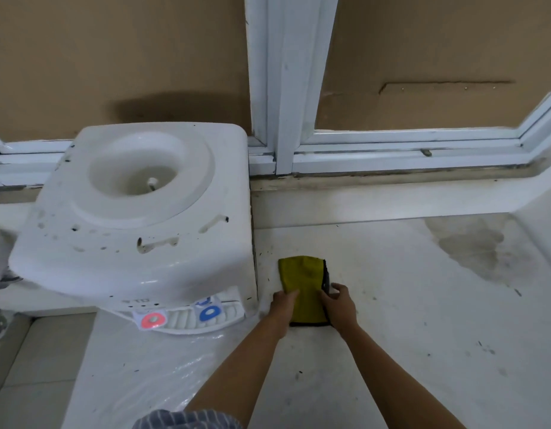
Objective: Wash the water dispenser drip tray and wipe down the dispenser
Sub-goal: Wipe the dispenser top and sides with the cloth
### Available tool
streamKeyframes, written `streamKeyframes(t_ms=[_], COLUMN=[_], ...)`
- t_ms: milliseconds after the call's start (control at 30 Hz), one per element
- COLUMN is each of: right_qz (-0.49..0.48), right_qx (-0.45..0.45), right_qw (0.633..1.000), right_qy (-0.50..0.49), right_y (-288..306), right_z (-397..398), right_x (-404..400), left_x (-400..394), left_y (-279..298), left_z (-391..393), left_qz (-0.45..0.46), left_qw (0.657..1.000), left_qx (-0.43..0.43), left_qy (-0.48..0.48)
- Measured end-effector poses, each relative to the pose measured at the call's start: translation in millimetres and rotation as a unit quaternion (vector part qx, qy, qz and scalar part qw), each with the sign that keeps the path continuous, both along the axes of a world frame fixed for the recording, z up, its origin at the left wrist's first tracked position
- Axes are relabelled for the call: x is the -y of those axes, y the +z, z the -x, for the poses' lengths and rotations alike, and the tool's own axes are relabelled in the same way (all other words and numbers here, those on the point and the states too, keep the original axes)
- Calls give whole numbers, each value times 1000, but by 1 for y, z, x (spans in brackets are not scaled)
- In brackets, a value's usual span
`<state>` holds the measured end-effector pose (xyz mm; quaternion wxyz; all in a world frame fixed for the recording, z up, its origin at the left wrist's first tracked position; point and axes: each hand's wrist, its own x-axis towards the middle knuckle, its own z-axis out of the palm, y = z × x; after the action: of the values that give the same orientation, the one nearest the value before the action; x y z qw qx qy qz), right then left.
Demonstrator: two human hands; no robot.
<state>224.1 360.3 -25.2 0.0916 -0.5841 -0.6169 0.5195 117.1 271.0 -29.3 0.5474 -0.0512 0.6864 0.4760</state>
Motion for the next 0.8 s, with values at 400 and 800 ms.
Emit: streamKeyframes(t_ms=[400,800], right_qz=[161,423], right_qx=[-229,-404], right_qw=[954,801], right_qy=[-112,-129], right_y=[6,59], right_z=[-27,-17], right_x=[45,145], left_x=[36,127], left_y=[24,57], left_z=[-10,-18], left_qz=[11,-94], left_qw=[998,993], left_qx=[-52,-57], left_qy=[44,48])
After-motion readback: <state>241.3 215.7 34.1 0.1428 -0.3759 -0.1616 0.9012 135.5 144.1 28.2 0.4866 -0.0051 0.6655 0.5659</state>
